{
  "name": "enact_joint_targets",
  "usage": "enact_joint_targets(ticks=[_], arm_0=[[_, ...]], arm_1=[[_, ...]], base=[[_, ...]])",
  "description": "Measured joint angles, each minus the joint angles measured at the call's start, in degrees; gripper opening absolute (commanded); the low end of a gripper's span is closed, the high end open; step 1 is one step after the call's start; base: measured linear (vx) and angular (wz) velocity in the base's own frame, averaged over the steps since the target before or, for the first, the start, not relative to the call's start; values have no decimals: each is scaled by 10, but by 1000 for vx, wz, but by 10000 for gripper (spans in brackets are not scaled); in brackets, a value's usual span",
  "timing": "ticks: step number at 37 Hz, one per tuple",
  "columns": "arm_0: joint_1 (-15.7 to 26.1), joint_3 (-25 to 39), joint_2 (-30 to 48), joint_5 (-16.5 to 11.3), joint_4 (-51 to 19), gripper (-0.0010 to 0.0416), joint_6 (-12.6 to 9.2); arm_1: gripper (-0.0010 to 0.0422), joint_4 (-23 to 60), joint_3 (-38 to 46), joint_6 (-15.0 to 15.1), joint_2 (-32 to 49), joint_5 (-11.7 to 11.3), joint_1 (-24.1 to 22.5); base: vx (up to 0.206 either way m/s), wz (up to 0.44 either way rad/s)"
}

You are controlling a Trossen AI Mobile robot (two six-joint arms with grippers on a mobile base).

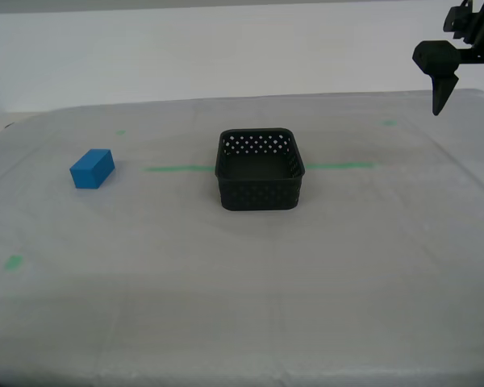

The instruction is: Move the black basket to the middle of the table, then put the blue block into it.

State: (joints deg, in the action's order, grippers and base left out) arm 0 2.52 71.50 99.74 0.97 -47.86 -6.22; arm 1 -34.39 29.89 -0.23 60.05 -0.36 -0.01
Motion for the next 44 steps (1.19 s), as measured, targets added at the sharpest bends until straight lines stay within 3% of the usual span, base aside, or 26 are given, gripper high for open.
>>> enact_joint_targets(ticks=[44], arm_0=[[0,0,0,0,12,398,1]], arm_1=[[0,0,0,0,0,0,0]], base=[[0,0]])
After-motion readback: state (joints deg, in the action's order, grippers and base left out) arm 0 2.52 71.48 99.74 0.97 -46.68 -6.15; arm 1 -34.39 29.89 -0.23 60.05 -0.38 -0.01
